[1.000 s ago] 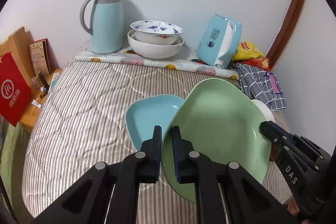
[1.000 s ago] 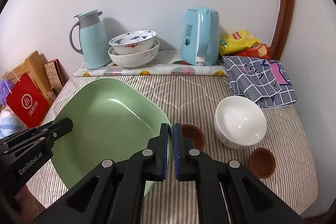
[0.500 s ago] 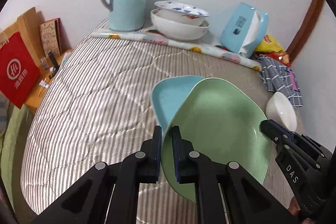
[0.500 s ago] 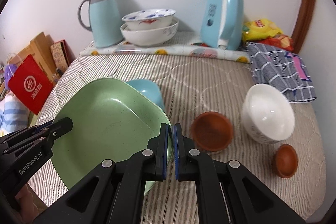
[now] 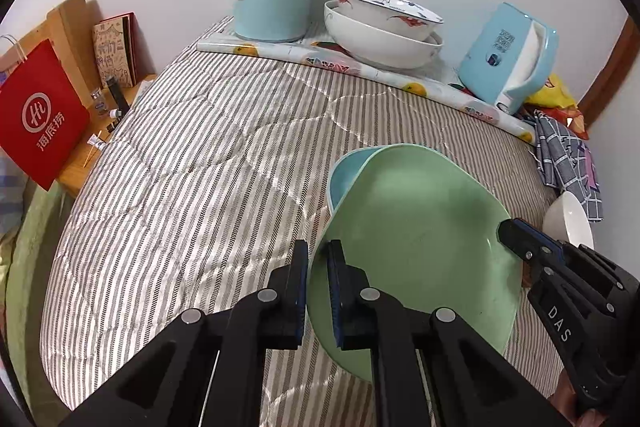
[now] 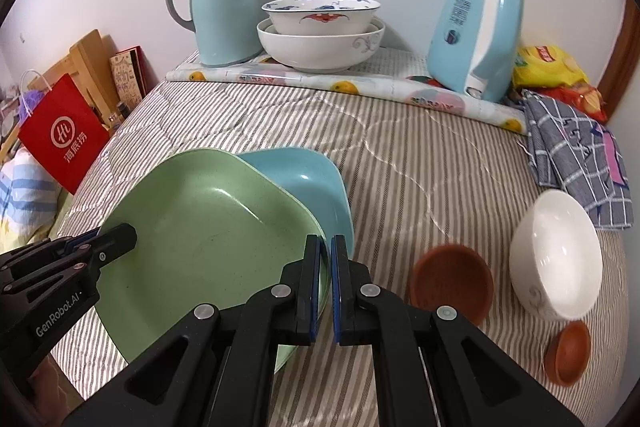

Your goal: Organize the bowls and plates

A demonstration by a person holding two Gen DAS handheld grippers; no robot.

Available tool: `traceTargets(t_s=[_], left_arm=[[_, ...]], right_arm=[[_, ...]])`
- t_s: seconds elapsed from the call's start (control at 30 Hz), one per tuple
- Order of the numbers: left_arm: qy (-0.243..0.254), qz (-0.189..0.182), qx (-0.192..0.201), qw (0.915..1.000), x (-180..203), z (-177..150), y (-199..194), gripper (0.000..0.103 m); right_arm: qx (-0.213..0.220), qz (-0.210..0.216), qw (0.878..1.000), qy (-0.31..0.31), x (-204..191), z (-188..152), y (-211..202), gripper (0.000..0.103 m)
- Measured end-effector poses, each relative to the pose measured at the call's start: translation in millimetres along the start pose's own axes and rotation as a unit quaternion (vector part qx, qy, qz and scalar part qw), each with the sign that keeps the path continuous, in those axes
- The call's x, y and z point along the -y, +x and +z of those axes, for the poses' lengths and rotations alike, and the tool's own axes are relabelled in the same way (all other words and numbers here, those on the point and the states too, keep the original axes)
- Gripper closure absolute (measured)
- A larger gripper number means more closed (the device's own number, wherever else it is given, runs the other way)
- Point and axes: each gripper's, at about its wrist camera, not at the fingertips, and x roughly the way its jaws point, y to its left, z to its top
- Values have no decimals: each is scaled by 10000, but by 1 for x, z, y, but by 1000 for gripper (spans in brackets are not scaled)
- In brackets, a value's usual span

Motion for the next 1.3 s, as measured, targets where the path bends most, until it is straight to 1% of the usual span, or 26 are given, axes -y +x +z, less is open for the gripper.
traceTargets(t_s=[0.17,0.33,0.6,0.77,0.8,0.87,0.93,1.0,1.07,1.2,1.3], left_arm=[[4,55,-78,10000,5,3,10,93],[29,68,-156,9999,10,7,20,93],[54,104,-239,9996,13,10,31,93],[-2,43,-279,9996,12,12,34,93],[-22,19,-285,9996,11,12,35,93],[-68,-25,-275,9996,11,13,37,92],[-75,-27,-241,9997,12,13,38,92],[-87,-34,-222,9997,12,13,38,92],[-107,-45,-202,9997,11,13,38,92],[-128,-66,-150,9998,11,12,39,92],[-126,-83,-110,9998,11,12,39,92]], right_arm=[[-56,15,9999,-127,4,8,14,97],[-131,89,9998,-99,12,14,25,97],[-101,122,9996,-243,14,28,39,96],[-101,168,9993,-311,13,34,48,92],[-82,176,9993,-305,14,33,47,92],[-48,259,9993,-251,16,31,44,86],[-63,278,9995,-139,20,28,39,81],[-70,296,9995,-43,24,25,34,80],[-165,295,9994,74,28,18,29,74],[-342,452,9983,166,28,7,26,74],[-440,409,9981,97,20,2,32,74]])
